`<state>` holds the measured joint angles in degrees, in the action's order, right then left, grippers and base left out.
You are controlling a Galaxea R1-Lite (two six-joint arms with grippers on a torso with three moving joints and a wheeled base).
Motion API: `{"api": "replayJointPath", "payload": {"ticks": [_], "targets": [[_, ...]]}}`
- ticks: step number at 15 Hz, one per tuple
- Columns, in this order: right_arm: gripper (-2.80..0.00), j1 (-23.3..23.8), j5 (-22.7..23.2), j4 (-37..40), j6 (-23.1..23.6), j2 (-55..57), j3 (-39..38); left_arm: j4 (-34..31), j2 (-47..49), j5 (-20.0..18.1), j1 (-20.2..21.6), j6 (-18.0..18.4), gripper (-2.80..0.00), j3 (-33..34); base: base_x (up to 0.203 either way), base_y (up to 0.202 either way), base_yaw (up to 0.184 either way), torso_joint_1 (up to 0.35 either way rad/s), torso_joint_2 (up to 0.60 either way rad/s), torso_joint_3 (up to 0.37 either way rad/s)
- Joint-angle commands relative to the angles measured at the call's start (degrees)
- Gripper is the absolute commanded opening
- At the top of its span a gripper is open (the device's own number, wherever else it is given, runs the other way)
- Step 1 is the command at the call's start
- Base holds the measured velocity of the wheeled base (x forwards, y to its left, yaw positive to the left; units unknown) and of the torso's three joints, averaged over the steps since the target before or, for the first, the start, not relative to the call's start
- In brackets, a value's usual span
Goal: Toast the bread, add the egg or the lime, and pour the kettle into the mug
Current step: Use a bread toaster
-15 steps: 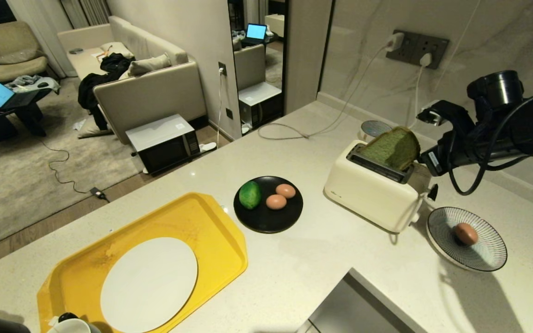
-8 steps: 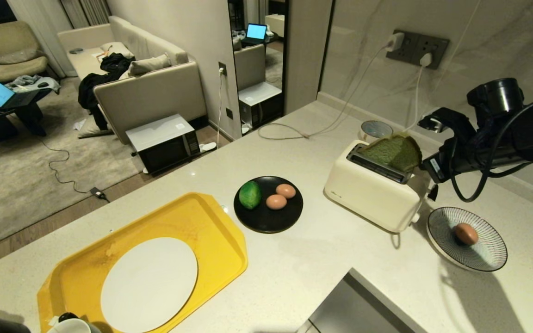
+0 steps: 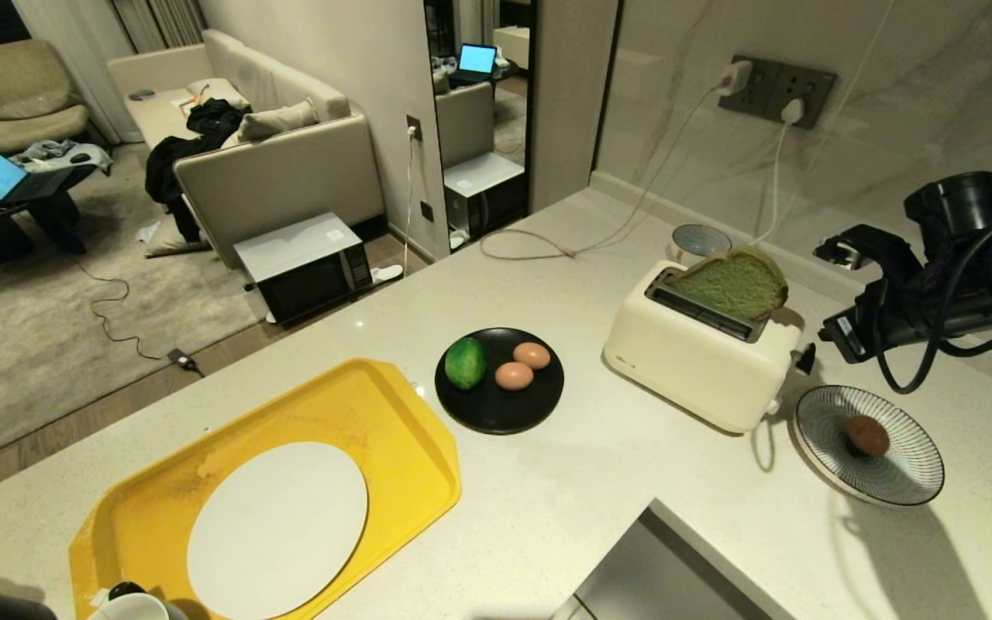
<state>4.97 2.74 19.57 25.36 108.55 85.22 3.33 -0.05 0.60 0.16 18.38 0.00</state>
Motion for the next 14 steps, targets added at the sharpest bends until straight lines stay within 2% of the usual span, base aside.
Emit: {"api": "replayJointPath", "payload": {"ticks": [1,6,9,14], "targets": [[-2.8,0.6,0.2,0.1,0.1,-0.1,-1.2,0.0,0.0,0.0,0.0,0.1,-2.8,0.0,0.0,0.0,0.0,0.0,0.0,0.0],[-2.8,0.4,0.9,0.1,0.2,0.0,-2.2,0.0,0.0,0.0,0.0,0.1,-2.8,0.0,0.0,0.0,0.0,0.0,0.0,0.0],[-2.8,0.3,2.8,0.1,0.6,0.0,-2.8,0.0,0.0,0.0,0.0,0.1,-2.8,0.0,0.0,0.0,0.0,0.0,0.0,0.0],[-2.8,-1.3,2.9,0.1,0.6,0.8,-2.9,0.0,0.0,0.0,0.0,0.1,-2.8,0.0,0.0,0.0,0.0,0.0,0.0,0.0]]}}
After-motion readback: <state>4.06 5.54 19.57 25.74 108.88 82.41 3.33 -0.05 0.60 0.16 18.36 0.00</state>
